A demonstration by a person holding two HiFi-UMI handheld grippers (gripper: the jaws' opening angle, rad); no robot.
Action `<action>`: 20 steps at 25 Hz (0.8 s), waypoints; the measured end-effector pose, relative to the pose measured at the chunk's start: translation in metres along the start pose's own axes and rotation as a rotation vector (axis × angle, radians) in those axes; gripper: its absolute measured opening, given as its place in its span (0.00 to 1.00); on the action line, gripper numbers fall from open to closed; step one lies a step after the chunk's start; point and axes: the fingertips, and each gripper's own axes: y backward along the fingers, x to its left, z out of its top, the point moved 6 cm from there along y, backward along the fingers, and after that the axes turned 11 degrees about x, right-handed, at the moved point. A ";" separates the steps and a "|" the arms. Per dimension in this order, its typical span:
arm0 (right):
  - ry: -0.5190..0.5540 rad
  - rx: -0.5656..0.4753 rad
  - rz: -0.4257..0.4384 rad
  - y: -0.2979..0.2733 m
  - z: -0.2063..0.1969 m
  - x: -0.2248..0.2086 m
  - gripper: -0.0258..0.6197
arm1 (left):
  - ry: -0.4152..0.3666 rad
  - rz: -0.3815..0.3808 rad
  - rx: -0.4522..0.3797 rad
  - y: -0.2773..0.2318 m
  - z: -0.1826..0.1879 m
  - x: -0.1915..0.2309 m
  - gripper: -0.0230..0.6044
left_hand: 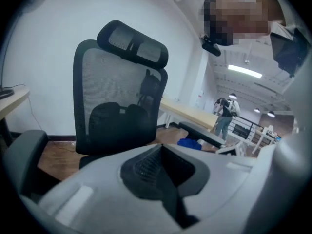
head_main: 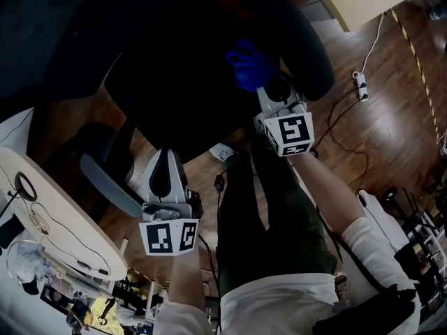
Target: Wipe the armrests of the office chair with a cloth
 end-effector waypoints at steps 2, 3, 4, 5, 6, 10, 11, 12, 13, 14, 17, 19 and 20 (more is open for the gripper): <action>-0.002 -0.011 -0.022 -0.018 -0.004 -0.012 0.14 | 0.010 0.023 0.019 0.003 -0.006 0.004 0.03; 0.009 -0.026 -0.024 -0.021 -0.003 -0.014 0.14 | 0.007 0.024 0.031 0.005 -0.010 0.004 0.03; 0.018 -0.036 -0.027 -0.023 -0.001 -0.016 0.14 | 0.002 0.020 0.042 0.006 -0.013 0.003 0.04; 0.016 -0.042 -0.031 -0.025 0.000 -0.017 0.14 | -0.003 0.015 0.054 0.007 -0.016 0.002 0.03; 0.010 -0.041 -0.035 -0.027 0.001 -0.018 0.14 | -0.004 0.013 0.065 0.009 -0.020 0.002 0.03; 0.028 0.088 -0.027 -0.066 -0.020 -0.023 0.14 | 0.025 0.032 0.077 0.015 -0.027 0.004 0.03; 0.009 0.149 -0.022 -0.084 -0.032 -0.028 0.14 | 0.037 0.037 0.071 0.016 -0.027 0.004 0.03; -0.010 0.209 -0.024 -0.100 -0.044 -0.036 0.14 | 0.050 0.042 0.064 0.017 -0.027 0.003 0.03; -0.022 0.260 -0.027 -0.115 -0.055 -0.044 0.14 | 0.063 0.046 0.058 0.019 -0.027 0.002 0.03; -0.035 0.296 -0.024 -0.126 -0.061 -0.051 0.14 | 0.075 0.052 0.051 0.020 -0.027 0.001 0.03; -0.057 0.321 -0.002 -0.141 -0.058 -0.058 0.14 | 0.089 0.074 0.033 0.025 -0.031 0.005 0.03; -0.059 0.305 0.019 -0.136 -0.051 -0.051 0.14 | 0.090 0.092 0.026 0.032 -0.036 0.011 0.03; -0.053 0.290 0.038 -0.129 -0.048 -0.045 0.14 | 0.093 0.102 0.022 0.035 -0.038 0.013 0.03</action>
